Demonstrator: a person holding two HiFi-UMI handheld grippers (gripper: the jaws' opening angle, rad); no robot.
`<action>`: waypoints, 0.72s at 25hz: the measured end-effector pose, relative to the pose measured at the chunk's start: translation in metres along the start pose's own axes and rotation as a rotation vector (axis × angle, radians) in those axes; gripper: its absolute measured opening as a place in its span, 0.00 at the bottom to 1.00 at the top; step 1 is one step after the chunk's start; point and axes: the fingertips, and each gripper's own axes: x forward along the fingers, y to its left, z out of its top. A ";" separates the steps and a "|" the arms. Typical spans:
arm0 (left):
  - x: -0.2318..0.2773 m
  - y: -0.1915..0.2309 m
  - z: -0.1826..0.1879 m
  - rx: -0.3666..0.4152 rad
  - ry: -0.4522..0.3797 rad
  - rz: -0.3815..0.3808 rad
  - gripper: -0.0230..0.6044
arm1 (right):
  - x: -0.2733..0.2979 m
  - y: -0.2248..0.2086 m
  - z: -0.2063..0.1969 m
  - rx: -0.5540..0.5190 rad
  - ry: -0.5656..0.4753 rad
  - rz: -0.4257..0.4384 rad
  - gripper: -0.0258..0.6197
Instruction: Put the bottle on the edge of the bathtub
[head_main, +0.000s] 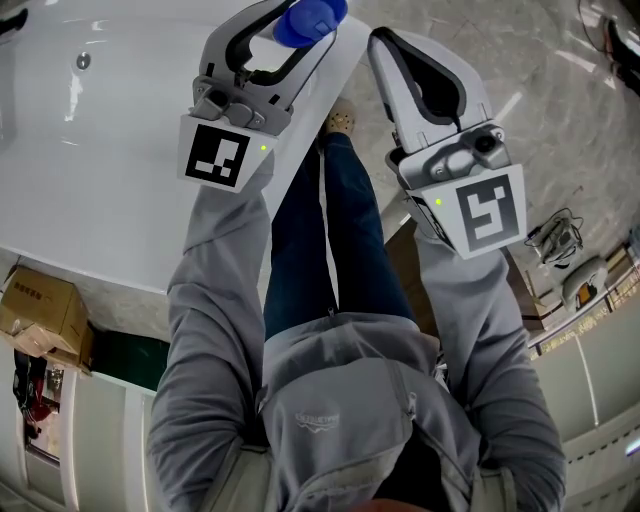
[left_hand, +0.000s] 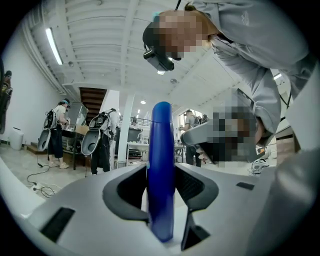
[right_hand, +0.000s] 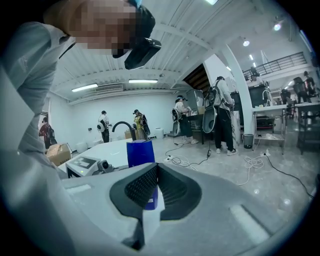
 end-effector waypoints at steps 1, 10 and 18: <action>0.000 -0.002 -0.005 0.005 0.021 -0.006 0.29 | 0.000 0.000 -0.001 0.001 0.000 0.000 0.04; 0.001 0.002 -0.039 -0.048 0.156 -0.010 0.33 | -0.001 0.002 0.014 -0.022 -0.013 0.008 0.04; -0.009 -0.003 -0.043 -0.112 0.227 -0.010 0.44 | -0.014 0.013 0.020 -0.012 -0.014 0.029 0.04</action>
